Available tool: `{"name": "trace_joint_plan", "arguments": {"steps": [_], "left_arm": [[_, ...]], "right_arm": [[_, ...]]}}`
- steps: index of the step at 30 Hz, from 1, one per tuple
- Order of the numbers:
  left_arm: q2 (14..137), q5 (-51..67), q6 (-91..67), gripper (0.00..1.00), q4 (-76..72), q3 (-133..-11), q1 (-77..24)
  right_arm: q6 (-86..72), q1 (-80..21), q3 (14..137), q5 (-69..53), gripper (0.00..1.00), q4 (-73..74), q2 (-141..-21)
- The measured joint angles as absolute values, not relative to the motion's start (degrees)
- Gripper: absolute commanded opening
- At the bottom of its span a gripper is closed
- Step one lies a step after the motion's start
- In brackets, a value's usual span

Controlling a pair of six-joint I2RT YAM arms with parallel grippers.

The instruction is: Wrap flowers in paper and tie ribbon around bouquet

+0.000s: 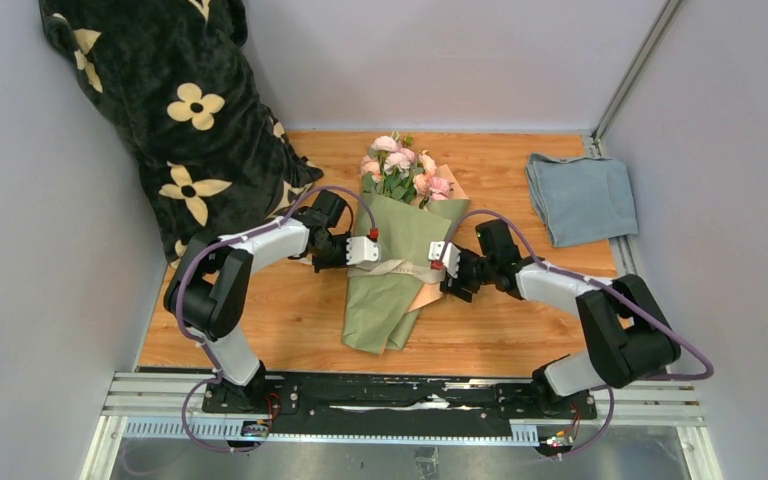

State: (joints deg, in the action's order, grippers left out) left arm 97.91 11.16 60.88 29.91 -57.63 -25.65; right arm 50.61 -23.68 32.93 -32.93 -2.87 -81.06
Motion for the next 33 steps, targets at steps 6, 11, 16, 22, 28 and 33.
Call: {"name": "trace_joint_plan", "arguments": {"steps": [6,11,16,22,28,33], "left_arm": [[97.8,11.9,58.1,0.0,31.9,-58.1,-25.6],[97.1,12.3,54.9,0.0,34.3,-59.7,-25.1],[95.1,13.2,53.0,0.0,35.1,-60.4,-24.6],[94.8,13.5,51.8,0.0,35.8,-60.8,-24.6],[94.8,13.5,51.8,0.0,35.8,-60.8,-24.6],[94.8,13.5,51.3,0.0,35.9,-60.8,-24.6]], "right_arm": [[49.0,-25.3,36.2,-26.7,0.06,-6.0,-85.5],[48.4,-25.2,34.7,-23.2,0.11,-8.5,-85.1],[48.3,-25.2,34.4,-22.2,0.22,-7.9,-84.1],[49.7,-24.6,34.5,-24.0,0.54,-0.4,-78.7],[51.5,-23.0,34.5,-25.5,0.77,0.6,-75.8],[53.0,-23.0,37.4,-26.7,0.78,3.9,-81.6]]}}
